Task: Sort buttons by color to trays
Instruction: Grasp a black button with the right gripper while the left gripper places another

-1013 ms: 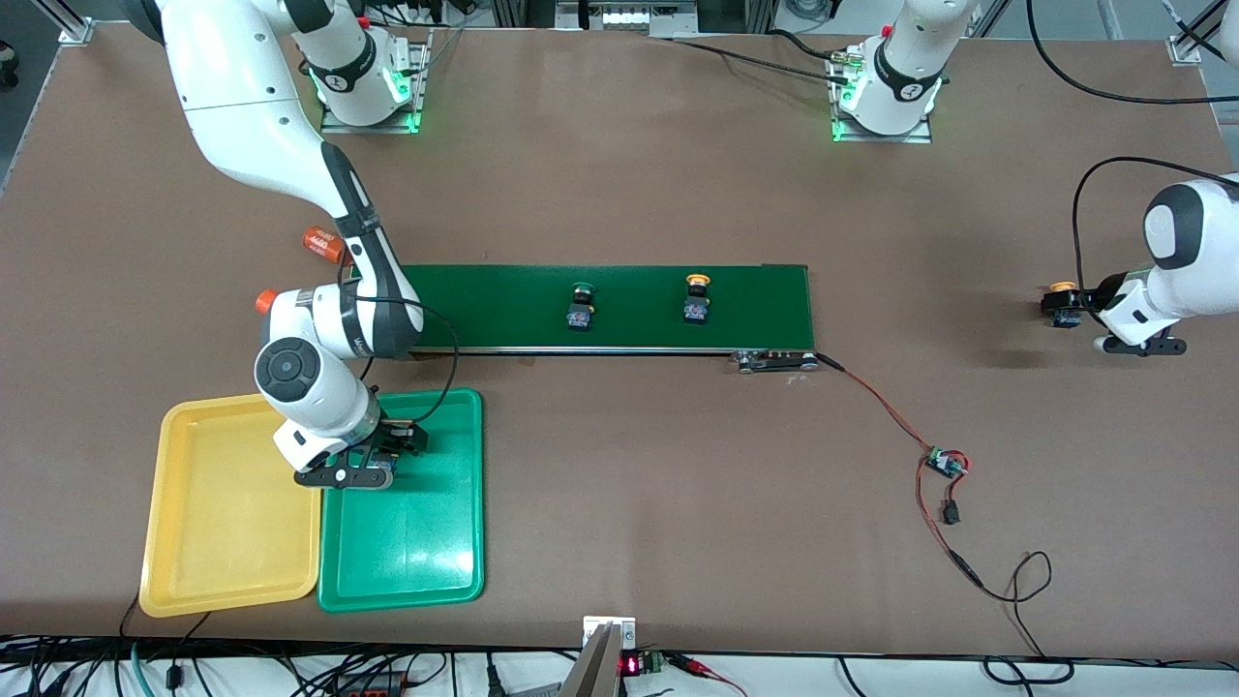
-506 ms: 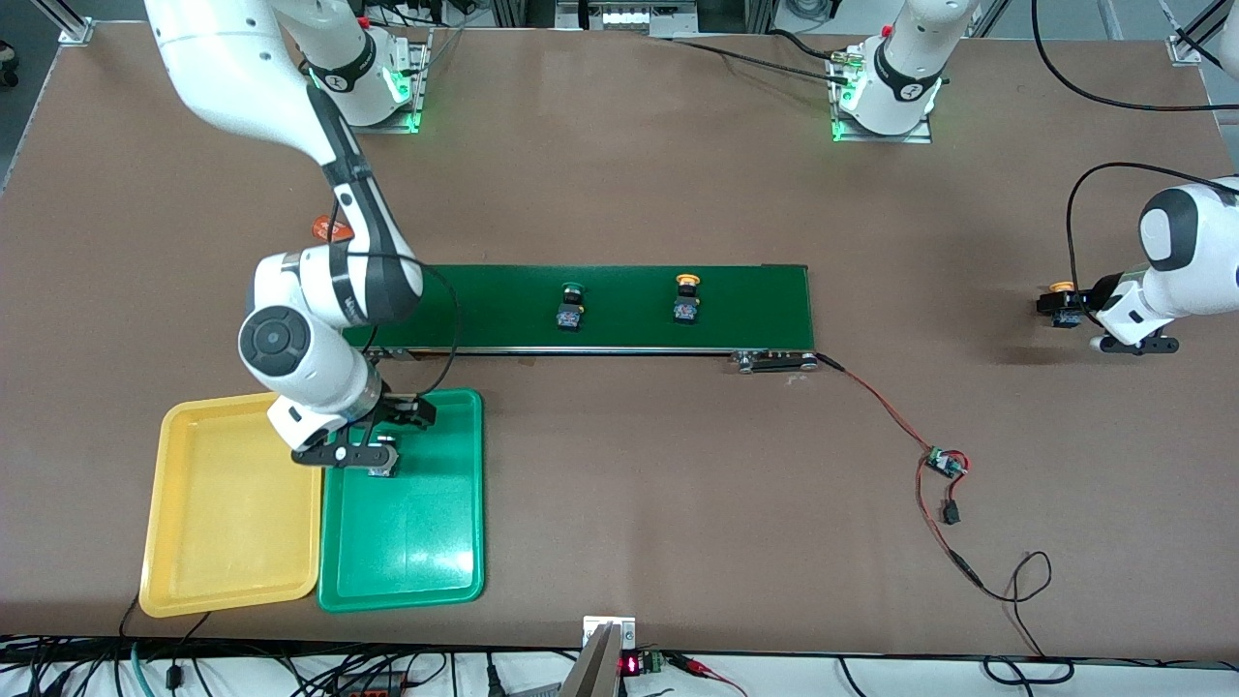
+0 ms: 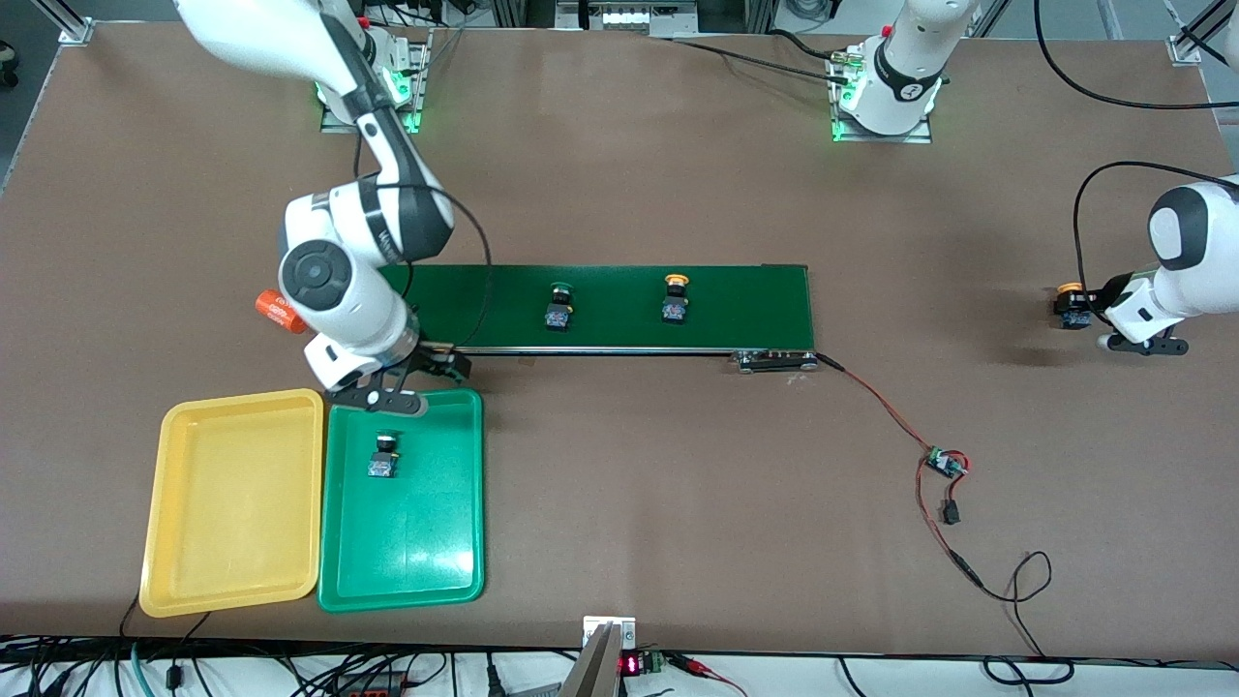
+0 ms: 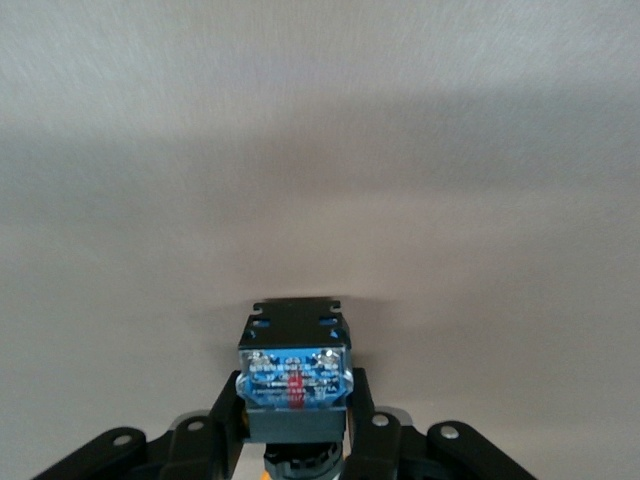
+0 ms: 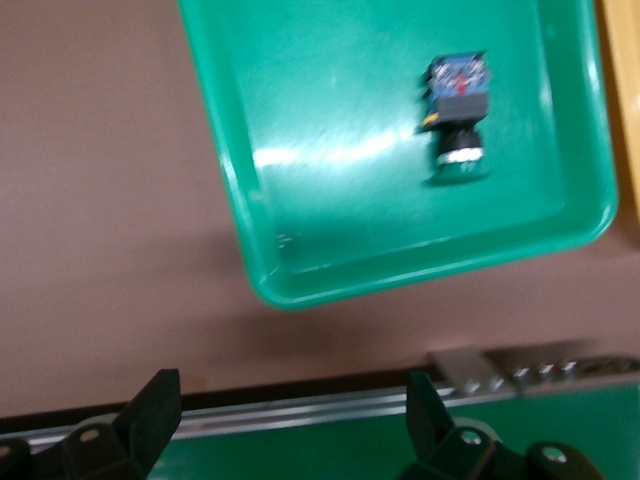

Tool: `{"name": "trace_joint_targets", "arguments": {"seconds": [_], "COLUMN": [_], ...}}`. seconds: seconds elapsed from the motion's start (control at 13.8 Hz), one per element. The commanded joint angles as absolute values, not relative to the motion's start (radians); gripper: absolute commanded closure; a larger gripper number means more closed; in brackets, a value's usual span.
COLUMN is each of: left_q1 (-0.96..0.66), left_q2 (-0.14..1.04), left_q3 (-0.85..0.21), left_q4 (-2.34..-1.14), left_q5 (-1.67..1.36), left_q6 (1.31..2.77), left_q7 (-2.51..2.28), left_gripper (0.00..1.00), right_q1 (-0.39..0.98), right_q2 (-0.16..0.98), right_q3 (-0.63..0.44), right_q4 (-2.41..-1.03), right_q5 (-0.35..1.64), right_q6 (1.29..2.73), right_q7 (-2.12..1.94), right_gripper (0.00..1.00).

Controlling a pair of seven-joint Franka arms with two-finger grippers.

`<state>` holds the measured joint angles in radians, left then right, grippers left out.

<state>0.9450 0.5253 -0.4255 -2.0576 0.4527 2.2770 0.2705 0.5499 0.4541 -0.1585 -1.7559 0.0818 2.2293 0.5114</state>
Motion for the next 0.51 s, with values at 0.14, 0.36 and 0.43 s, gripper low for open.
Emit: {"name": "trace_joint_targets", "arguments": {"seconds": [0.14,0.36,0.43], "left_q1": [0.801,0.68,0.64], "left_q2": [0.35,0.315,0.308], "left_q3": [-0.452,-0.512,-0.529], "left_q4": [-2.068,-2.079,-2.079], "left_q5": [0.326,0.283,0.249], "left_q6": [2.151,2.148,2.148], "left_q7": [0.291,0.287,0.282], "left_gripper": [1.0,1.0,1.0], "right_q1": [0.656,0.707,0.721], "right_q2": [0.416,0.416,0.417], "right_q3": [-0.164,-0.164,-0.164], "right_q4": [-1.805,-1.812,-1.818], "right_q5": [0.1,0.098,0.098], "right_q6": [2.252,2.255,2.255], "right_q7": [0.661,0.739,0.741], "right_gripper": [0.0,0.0,0.0]}}
